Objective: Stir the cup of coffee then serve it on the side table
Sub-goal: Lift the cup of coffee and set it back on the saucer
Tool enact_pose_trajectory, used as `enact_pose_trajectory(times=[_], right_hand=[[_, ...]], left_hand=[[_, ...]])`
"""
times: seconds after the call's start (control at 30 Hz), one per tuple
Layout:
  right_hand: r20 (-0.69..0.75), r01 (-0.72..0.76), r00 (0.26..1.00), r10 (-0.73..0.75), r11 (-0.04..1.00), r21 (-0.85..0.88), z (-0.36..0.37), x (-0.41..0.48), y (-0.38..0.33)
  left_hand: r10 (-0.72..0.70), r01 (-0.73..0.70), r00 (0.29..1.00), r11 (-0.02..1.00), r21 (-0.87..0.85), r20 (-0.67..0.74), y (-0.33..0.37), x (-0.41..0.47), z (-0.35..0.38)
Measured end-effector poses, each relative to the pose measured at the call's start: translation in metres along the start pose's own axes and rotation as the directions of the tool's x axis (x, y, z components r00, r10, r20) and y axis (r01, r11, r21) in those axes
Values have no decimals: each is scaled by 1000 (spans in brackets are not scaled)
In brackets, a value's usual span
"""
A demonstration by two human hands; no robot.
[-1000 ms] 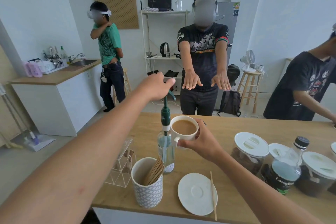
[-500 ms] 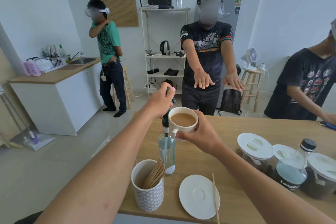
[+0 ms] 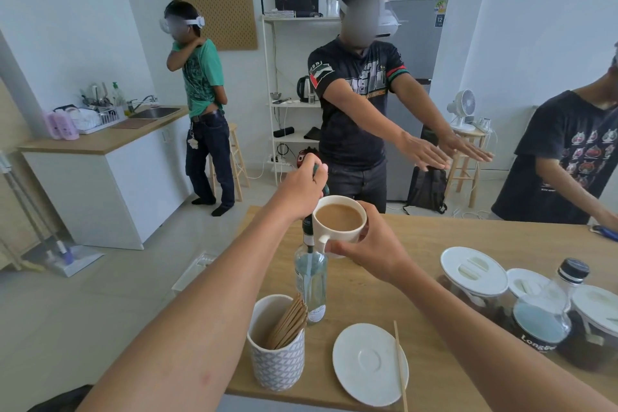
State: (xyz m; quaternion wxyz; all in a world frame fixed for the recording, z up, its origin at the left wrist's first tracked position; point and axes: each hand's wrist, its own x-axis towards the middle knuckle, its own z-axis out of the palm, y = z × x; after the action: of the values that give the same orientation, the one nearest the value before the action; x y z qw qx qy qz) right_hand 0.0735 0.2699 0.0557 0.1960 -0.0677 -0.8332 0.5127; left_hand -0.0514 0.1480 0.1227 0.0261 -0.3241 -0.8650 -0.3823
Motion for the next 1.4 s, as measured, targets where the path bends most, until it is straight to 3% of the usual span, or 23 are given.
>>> enact_pose_trajectory(times=[0.8, 1.13, 1.4], right_hand=[[8, -7, 1000, 7, 1000, 1, 6, 0, -1], [0, -19, 1000, 19, 1000, 4, -1, -5, 7], [7, -29, 1000, 29, 999, 22, -10, -20, 18]], left_hand=[[23, -22, 999, 999, 25, -30, -4, 1, 2], [-106, 109, 994, 983, -150, 25, 2, -4, -3], [-133, 91, 981, 958, -273, -140, -25, -47, 13]])
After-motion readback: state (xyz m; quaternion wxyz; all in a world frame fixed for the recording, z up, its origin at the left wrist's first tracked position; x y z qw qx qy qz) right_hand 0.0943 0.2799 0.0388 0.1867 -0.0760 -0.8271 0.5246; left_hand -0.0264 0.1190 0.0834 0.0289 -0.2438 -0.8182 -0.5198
